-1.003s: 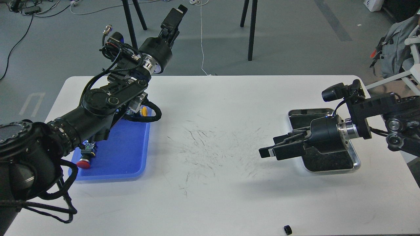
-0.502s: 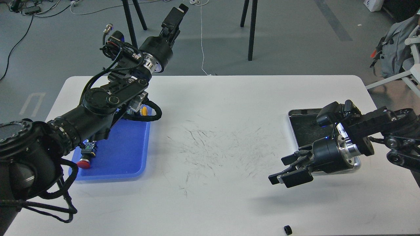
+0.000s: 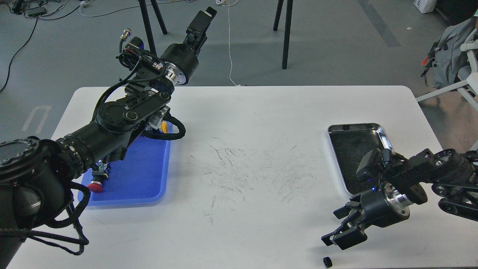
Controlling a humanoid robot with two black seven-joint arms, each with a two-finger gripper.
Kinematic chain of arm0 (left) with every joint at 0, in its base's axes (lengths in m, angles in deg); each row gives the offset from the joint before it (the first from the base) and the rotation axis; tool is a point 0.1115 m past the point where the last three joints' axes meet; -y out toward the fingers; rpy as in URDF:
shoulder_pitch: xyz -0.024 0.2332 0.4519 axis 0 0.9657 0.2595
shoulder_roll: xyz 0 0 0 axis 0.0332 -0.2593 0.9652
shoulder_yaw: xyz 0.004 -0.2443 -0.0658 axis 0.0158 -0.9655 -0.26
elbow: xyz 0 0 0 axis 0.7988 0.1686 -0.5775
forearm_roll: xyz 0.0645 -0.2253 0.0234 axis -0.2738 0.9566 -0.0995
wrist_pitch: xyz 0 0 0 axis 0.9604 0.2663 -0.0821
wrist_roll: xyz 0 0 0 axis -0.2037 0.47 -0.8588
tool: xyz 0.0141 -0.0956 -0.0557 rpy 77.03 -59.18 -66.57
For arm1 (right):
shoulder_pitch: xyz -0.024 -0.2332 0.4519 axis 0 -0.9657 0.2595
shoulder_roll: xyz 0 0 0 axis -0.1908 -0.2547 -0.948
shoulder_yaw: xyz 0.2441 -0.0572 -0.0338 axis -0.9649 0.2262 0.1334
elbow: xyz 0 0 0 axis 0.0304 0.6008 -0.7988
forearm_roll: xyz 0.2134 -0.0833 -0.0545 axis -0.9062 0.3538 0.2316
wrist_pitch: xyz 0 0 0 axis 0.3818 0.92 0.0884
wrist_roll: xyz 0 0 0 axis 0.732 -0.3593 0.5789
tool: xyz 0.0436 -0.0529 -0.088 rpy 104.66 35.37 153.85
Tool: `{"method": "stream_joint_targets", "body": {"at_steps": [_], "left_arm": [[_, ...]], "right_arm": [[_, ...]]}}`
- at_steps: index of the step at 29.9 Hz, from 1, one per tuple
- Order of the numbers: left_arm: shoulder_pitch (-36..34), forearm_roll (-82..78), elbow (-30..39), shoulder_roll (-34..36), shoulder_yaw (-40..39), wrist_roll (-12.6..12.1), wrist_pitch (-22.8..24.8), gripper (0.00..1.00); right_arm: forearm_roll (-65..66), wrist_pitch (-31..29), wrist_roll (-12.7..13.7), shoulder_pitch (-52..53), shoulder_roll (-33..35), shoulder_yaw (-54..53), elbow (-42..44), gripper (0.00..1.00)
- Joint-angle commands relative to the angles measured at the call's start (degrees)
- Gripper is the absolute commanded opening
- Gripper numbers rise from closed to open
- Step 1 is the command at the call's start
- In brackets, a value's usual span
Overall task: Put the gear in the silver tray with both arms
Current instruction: 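Lower the right gripper onto the black gear near the table edge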
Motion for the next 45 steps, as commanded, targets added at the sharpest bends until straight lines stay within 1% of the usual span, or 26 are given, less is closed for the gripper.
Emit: {"method": "stream_joint_targets", "body": {"at_steps": [1,8,15,26,40,45], "left_arm": [[0.0,-0.1,0.0,-0.2,0.0,0.0,0.0,0.99],[0.0,-0.1,0.0,-0.3,0.0,0.0,0.0,0.99],[-0.6,-0.1,-1.7,-0.7,0.1,0.0,0.2,0.99],[-0.8,-0.1,-2.5,-0.8,0.1,0.0,0.4,0.99],[-0.9,-0.2,-2.4,-0.7,0.1,0.0,0.5,0.99],[-0.8,-0.2,-2.4,-0.7,0.1,0.0,0.5,0.99]], "right_arm": [[0.2,0.0,0.0,-1.2,-0.2,0.0,0.1,0.97],[0.3,0.0,0.0,-4.0,-1.1,-0.1,0.9,0.96],[0.3,0.0,0.0,-5.8,-1.6,-0.2,2.0,0.95],[0.3,0.0,0.0,-7.5,-2.8,-0.2,3.4,0.83],[0.5,0.0,0.0,-6.7,-1.6,1.8,2.9,0.83],[0.7,0.0,0.0,-5.9,-1.5,2.0,2.7,0.78]]}}
